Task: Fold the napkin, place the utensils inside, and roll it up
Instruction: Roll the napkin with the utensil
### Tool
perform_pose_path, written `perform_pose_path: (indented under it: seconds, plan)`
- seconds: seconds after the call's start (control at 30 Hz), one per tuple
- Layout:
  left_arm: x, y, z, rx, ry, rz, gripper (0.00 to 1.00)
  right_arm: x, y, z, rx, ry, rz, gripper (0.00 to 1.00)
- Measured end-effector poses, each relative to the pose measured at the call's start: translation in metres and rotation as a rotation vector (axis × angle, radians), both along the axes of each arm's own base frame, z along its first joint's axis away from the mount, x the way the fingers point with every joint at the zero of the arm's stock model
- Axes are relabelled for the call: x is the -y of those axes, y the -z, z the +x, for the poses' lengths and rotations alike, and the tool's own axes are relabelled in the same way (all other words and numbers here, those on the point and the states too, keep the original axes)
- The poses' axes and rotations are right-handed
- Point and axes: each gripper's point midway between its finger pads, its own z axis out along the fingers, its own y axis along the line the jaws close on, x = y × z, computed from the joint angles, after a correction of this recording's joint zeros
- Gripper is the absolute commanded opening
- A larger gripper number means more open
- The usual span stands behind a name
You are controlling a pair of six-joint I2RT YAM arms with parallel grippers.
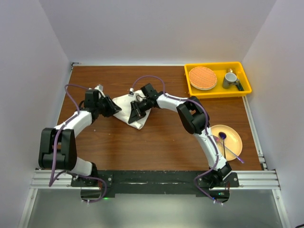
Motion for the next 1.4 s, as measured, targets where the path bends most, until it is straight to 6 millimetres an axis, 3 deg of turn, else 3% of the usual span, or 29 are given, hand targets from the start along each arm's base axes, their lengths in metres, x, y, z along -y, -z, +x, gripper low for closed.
perform_pose_path:
  seconds: [0.1, 0.27, 0.5, 0.6, 0.8, 1.0, 1.13, 1.23, 1.4]
  plan:
    - [0.003, 0.01, 0.002, -0.043, -0.001, -0.013, 0.4, 0.0, 0.0, 0.0, 0.005, 0.002, 0.005, 0.0]
    - [0.011, 0.009, 0.011, -0.078, -0.005, -0.029, 0.28, 0.0, -0.001, 0.0, 0.007, 0.001, 0.0, 0.0]
    - [0.018, 0.018, 0.014, -0.108, -0.032, -0.062, 0.2, -0.001, -0.001, -0.001, -0.006, 0.011, 0.005, 0.01]
    - [0.015, 0.027, 0.018, -0.122, -0.062, -0.054, 0.17, -0.002, -0.001, -0.002, -0.02, 0.024, 0.017, 0.07]
    - [0.0, 0.06, 0.02, -0.196, -0.115, -0.026, 0.11, 0.001, -0.003, -0.003, -0.017, 0.061, 0.006, 0.32]
    - [-0.001, 0.067, 0.026, -0.199, -0.116, -0.021, 0.05, 0.01, -0.013, 0.003, 0.029, 0.115, -0.063, 0.54]
    - [-0.004, 0.07, 0.029, -0.201, -0.12, -0.011, 0.03, 0.02, -0.022, 0.022, 0.128, 0.185, -0.127, 0.52]
    - [-0.006, 0.071, 0.029, -0.201, -0.124, -0.01, 0.02, 0.032, -0.026, 0.048, 0.211, 0.25, -0.179, 0.34]
    - [-0.006, 0.071, 0.029, -0.202, -0.123, -0.008, 0.0, 0.043, -0.027, 0.085, 0.313, 0.329, -0.234, 0.2]
